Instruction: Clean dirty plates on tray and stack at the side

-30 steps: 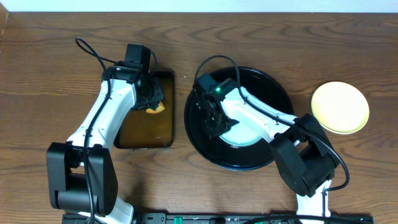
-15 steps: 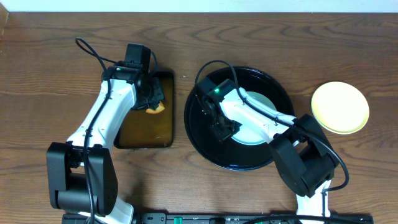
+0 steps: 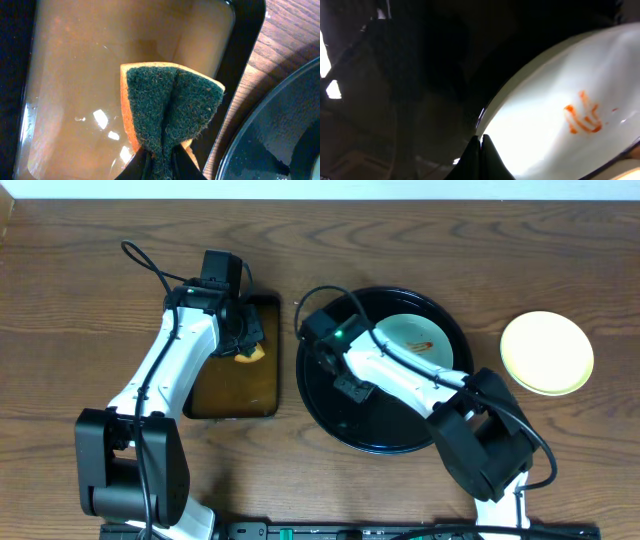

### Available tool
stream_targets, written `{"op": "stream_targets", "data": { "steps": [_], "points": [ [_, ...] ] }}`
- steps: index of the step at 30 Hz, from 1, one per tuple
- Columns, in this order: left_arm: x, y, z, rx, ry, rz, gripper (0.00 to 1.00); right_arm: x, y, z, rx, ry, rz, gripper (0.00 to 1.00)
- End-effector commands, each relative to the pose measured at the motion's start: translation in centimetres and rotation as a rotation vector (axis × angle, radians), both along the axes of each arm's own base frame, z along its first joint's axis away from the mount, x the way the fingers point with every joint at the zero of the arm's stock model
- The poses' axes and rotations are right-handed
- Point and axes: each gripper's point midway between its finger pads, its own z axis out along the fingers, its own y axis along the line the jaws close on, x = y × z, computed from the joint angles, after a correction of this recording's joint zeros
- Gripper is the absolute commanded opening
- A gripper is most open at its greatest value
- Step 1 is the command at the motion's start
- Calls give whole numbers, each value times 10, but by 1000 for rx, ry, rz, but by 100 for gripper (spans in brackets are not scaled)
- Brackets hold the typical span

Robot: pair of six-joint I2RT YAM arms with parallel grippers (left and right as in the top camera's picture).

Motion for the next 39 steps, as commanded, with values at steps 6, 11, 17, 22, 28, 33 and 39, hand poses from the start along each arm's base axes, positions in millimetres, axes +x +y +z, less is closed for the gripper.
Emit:
{"op": "stream_targets", "data": {
  "steps": [6,11,17,22,28,33,39],
  "points": [
    [-3,-1,-3,-1,12,-12,13,0,5,7,-30,-44,43,1],
    [-3,-1,-3,-1,12,-12,13,0,15,3,80,-35,-77,3],
    [-3,-1,-3,-1,13,-12,13,1,22,1,160,-26,-170,10],
    [-3,-1,-3,-1,13,-12,13,11,21,13,223,-82,-305,10],
    [-3,-1,-3,-1,13,-13,13,36,3,50,372,-200,-611,11],
    [-3,-1,-3,-1,13,-13,13,41,-48,62,398,-233,-1057,9],
    [-3,-1,-3,-1,12,-13,13,15,-89,45,318,-144,-1405,6]
  ]
}}
